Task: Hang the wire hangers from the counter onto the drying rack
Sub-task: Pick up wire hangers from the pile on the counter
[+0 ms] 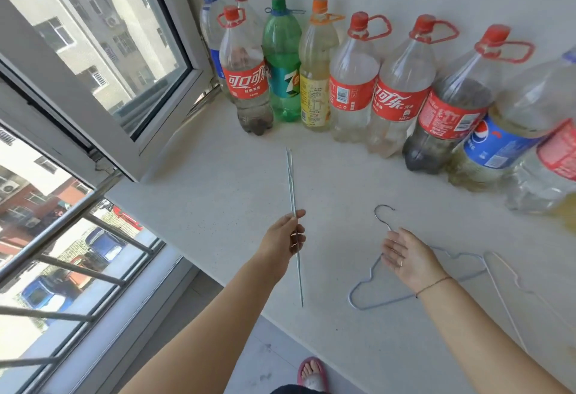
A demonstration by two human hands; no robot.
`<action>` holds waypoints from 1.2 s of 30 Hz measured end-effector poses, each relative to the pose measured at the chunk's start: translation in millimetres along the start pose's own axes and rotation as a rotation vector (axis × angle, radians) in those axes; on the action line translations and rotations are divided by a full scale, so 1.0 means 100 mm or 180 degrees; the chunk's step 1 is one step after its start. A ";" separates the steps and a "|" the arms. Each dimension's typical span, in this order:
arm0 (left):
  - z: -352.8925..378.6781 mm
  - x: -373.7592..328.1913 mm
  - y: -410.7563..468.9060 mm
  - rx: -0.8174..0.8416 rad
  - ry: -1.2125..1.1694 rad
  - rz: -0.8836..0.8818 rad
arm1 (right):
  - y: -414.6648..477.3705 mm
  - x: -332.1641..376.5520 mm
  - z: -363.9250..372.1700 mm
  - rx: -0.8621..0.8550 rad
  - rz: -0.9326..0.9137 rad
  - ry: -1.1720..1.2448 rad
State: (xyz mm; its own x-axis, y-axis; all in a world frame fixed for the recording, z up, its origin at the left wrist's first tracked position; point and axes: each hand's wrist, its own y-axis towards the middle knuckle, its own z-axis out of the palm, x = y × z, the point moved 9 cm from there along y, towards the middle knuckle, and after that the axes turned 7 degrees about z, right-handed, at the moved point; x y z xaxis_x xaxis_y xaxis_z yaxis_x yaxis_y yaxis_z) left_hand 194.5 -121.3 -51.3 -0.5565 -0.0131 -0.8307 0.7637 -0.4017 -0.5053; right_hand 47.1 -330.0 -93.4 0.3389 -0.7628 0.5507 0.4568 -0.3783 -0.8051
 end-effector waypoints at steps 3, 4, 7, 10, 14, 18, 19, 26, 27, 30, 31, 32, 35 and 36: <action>0.27 0.21 -0.15 0.0187 0.0145 -0.0106 | -0.08 -0.09 -0.21 -0.0027 0.0173 0.0016; 0.36 0.28 -0.21 0.0242 0.0197 -0.0170 | -0.12 -0.13 -0.24 0.0042 0.0248 0.0051; 0.57 0.48 -0.31 0.0386 0.0279 -0.0334 | -0.21 -0.25 -0.23 0.0297 0.0469 0.0151; 0.67 0.66 -0.34 0.0449 0.0320 -0.0483 | -0.31 -0.36 -0.18 0.0520 0.0591 0.0087; 0.77 0.84 -0.42 0.0488 0.0534 -0.0710 | -0.39 -0.46 -0.13 0.0739 0.0626 -0.0011; 0.84 0.93 -0.41 0.0445 0.0433 -0.0774 | -0.36 -0.51 -0.13 0.0862 0.0693 0.0092; 0.87 0.93 -0.41 0.0440 0.0375 -0.0790 | -0.34 -0.52 -0.12 0.0890 0.0726 0.0116; 0.91 0.99 -0.42 0.0312 0.0315 -0.0889 | -0.29 -0.57 -0.08 0.0925 0.0755 0.0232; 0.91 0.98 -0.43 0.0308 0.0339 -0.0886 | -0.28 -0.56 -0.08 0.0918 0.0747 0.0215; 0.91 0.95 -0.46 0.0341 0.0286 -0.0798 | -0.26 -0.52 -0.08 0.0881 0.0668 0.0125; 0.91 0.93 -0.47 0.0357 0.0227 -0.0767 | -0.26 -0.50 -0.08 0.0873 0.0613 0.0014; 0.91 0.93 -0.48 0.0373 0.0173 -0.0738 | -0.27 -0.47 -0.06 0.0873 0.0548 -0.0125; 0.94 0.90 -0.56 0.0365 0.0153 -0.0623 | -0.30 -0.39 0.01 0.0791 0.0322 -0.0572; 0.94 0.89 -0.57 0.0310 0.0249 -0.0541 | -0.30 -0.36 0.01 0.0679 0.0253 -0.0700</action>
State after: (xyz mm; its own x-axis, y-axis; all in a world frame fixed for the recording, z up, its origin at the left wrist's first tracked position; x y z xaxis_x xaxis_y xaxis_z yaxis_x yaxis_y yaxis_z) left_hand 70.4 -185.9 -74.3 -0.6447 0.1319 -0.7530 0.6236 -0.4789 -0.6179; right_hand 21.7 -290.8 -88.6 0.5396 -0.6451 0.5410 0.5760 -0.1858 -0.7960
